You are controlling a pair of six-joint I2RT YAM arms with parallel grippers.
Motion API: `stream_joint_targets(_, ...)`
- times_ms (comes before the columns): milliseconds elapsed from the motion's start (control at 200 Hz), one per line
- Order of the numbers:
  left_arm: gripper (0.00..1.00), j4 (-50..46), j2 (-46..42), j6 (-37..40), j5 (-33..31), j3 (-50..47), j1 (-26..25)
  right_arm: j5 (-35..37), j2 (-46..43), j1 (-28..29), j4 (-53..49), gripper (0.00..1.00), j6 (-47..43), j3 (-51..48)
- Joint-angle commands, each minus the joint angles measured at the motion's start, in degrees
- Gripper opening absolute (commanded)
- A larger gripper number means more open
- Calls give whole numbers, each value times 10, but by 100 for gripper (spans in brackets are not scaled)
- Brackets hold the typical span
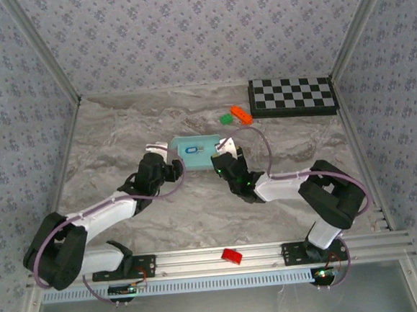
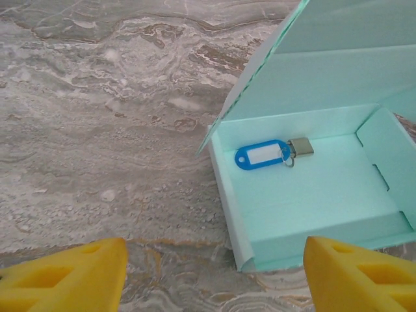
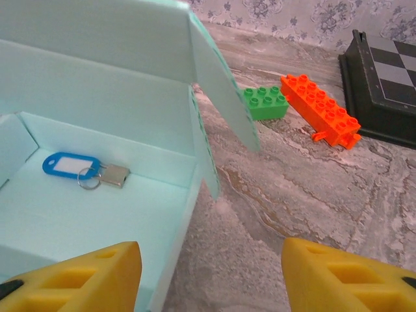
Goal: Fold the paper box
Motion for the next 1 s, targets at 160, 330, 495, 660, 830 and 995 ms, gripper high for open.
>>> stream_joint_targets(160, 73, -88, -85, 8, -47, -11, 16, -4, -60, 2, -55, 61, 21, -39)
stream_joint_targets(330, 73, -141, -105, -35, -50, 18, 70, -13, -78, -18, -101, 61, 38, -43)
stream_joint_targets(495, 73, -159, -102, -56, -56, 47, 111, -34, -92, -48, -158, 60, 48, -29)
stream_joint_targets(660, 72, -165, -64, -31, 21, 91, 148, -75, -104, -73, -191, 59, 39, -9)
stream_joint_targets(830, 73, -181, -31, 39, 133, 135, 182, -207, -124, -124, -217, 58, 5, 14)
stream_joint_targets(995, 81, -167, -13, 130, 289, 141, 231, -372, -143, -185, -201, 58, -60, 13)
